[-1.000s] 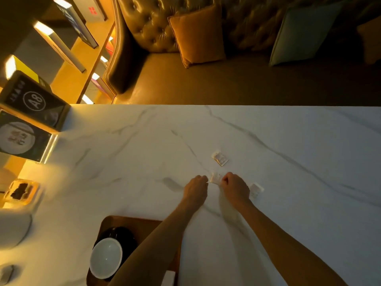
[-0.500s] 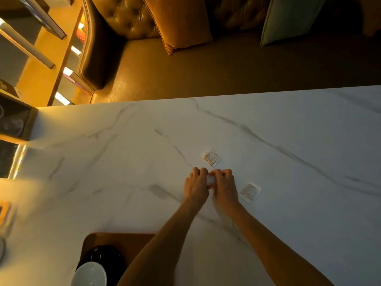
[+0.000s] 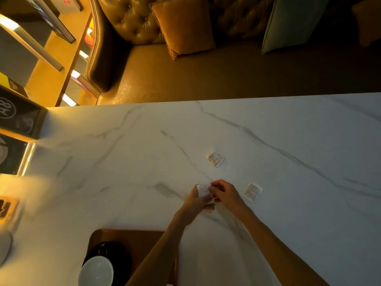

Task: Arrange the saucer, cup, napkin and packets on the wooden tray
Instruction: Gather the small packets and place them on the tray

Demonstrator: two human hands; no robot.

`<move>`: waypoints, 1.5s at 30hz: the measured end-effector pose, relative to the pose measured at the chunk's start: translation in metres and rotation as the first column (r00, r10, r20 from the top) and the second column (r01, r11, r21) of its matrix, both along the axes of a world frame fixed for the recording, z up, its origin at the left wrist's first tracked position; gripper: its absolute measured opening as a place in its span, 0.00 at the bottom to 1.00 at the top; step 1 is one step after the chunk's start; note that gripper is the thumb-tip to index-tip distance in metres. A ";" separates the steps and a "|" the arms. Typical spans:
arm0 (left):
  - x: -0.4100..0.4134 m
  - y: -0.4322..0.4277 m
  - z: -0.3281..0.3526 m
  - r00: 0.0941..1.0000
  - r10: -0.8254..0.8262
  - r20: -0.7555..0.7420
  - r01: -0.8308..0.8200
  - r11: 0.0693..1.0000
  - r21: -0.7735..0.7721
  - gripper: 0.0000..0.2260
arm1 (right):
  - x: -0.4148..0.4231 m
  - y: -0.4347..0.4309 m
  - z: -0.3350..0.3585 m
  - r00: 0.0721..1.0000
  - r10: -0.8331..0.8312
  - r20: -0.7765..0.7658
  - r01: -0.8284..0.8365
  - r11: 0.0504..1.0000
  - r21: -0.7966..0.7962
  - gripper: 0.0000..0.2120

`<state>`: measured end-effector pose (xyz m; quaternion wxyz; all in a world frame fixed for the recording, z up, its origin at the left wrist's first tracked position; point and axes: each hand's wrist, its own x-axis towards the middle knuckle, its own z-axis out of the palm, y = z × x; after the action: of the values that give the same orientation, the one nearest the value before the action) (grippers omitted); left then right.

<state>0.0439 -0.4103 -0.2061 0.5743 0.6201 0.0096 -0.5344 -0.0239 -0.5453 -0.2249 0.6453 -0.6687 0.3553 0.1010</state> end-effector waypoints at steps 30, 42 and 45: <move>0.047 0.026 -0.026 0.797 0.544 -0.262 -0.554 0.832 0.042 0.14 | 0.091 -0.018 -0.004 0.920 0.119 -0.373 -0.371 0.569 -0.734 0.15; 0.061 0.037 -0.007 0.805 0.104 -0.584 -0.176 0.982 -0.068 0.32 | 0.087 -0.017 0.045 0.725 0.685 -0.070 -0.689 0.723 -0.056 0.25; 0.060 0.029 0.003 0.810 -0.017 -0.586 -0.083 0.986 -0.144 0.32 | 0.091 -0.007 0.052 0.700 0.700 -0.141 -0.714 0.689 -0.125 0.24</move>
<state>0.1042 -0.3817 -0.2036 0.6012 0.3765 0.1530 -0.6880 0.0667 -0.5528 -0.1727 0.4823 -0.8014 0.1038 0.3382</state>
